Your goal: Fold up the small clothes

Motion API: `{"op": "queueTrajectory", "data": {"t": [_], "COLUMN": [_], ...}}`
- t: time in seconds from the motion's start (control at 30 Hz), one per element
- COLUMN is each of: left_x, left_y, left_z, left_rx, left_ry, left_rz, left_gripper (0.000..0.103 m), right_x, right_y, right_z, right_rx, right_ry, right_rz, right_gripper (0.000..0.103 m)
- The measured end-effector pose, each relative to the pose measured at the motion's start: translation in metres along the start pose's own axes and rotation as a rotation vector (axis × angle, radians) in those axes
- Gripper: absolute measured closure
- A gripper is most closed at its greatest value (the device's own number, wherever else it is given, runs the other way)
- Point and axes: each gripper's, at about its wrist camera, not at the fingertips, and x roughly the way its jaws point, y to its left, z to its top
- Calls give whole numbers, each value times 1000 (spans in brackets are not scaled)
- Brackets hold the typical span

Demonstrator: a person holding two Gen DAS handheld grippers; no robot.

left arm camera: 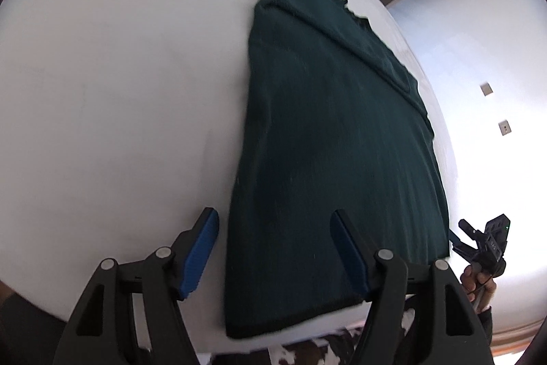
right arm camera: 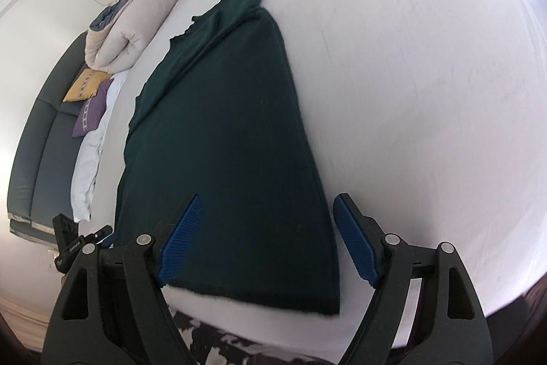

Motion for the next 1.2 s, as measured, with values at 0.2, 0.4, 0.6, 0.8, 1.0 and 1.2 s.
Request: {"op": "queueTrajectory", "data": {"t": [0.2, 0.4, 0.6, 0.8, 1.0, 1.2], "left_x": [3, 7, 9, 3, 1, -1], "left_y": [5, -5, -7, -8, -3, 1], "left_z": [-4, -11, -21, -24, -27, -25], "left_rx": [-32, 9, 29, 36, 25, 30], "left_ry": [51, 96, 103, 82, 68, 67], "left_rz": [1, 27, 9, 5, -13, -19], "left_gripper": [62, 78, 95, 96, 96, 96], "right_x": [-13, -11, -12, -4, -10, -10], "right_y": [-7, -2, -8, -7, -20, -28], "right_z": [-22, -22, -16, -11, -6, -9], "right_rx": [35, 26, 55, 43, 114, 127], "right_ry": [6, 43, 57, 98, 110, 140], "right_rz": [41, 37, 17, -31, -47, -32], "right_gripper": [28, 36, 47, 55, 64, 65]}}
